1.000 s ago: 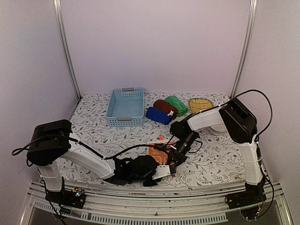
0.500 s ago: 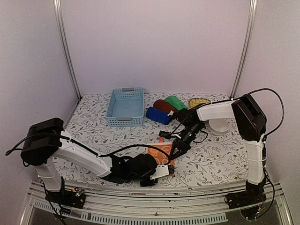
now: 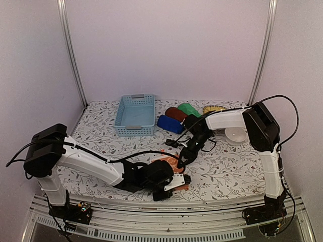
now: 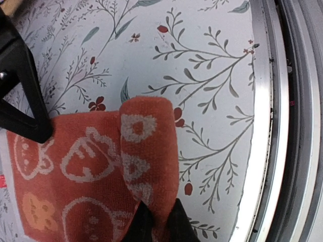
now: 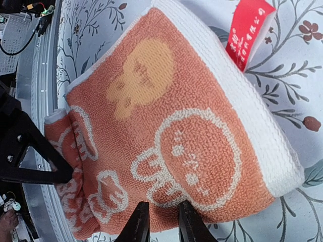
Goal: Roll the towels
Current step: Roll the towel at the center of the board.
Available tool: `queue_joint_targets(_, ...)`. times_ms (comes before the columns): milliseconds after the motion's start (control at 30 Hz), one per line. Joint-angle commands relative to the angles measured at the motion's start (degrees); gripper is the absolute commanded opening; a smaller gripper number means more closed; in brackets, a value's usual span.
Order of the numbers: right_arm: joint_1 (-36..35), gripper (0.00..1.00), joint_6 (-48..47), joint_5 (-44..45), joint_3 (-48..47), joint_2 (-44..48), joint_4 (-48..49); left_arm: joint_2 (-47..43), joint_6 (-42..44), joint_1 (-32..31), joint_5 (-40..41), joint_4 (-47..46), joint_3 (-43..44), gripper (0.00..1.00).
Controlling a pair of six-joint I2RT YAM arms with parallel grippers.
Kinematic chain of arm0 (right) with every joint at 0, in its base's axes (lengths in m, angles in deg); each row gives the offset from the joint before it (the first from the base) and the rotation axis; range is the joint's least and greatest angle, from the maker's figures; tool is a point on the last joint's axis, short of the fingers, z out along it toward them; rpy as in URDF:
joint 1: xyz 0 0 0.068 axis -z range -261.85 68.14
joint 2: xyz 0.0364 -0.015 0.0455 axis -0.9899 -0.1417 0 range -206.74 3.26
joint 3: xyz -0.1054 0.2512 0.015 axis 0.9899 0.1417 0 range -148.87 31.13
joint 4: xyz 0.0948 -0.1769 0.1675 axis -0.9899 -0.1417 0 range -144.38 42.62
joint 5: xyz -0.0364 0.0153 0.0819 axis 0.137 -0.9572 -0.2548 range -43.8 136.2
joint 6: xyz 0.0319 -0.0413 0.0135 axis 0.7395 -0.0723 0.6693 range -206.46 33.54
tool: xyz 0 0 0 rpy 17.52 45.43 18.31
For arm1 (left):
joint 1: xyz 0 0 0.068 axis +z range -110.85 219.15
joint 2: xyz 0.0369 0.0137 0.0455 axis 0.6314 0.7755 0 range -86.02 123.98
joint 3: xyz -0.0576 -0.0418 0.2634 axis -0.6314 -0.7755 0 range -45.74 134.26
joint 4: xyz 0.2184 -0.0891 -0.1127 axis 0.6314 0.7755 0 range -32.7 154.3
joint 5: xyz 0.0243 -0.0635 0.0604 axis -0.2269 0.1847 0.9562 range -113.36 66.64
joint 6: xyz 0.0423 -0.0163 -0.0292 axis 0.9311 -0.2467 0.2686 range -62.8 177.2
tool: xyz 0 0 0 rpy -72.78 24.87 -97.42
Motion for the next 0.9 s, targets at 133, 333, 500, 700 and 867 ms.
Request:
queue_joint_targets(133, 1.5, 0.29, 0.4, -0.6, -3.6, 3.3, -2.2, 4.7, -7.0, 4.6, -15.2, 2.7, 0.5, 0.05)
queue_joint_targets(333, 2.8, 0.38, 0.6, 0.6, -3.3, 17.5, -3.1, 7.8, -10.8, 10.3, -28.0, 5.0, 2.3, 0.06)
queue_joint_targets(500, 3.3, 0.39, -0.3, 1.7, 5.3, 31.7, 3.0, 12.7, -16.8, 15.3, -39.0, 6.5, 5.0, 0.06)
queue_joint_targets(700, 2.6, 0.38, -7.5, 1.6, 23.4, 47.6, 12.7, 17.8, -23.5, 20.1, -50.8, 8.3, 8.0, 0.07)
queue_joint_targets(867, -4.4, 0.36, -13.0, 11.7, 36.3, 50.1, 19.2, 20.3, -27.2, 21.4, -53.2, 10.1, 10.2, 0.08)
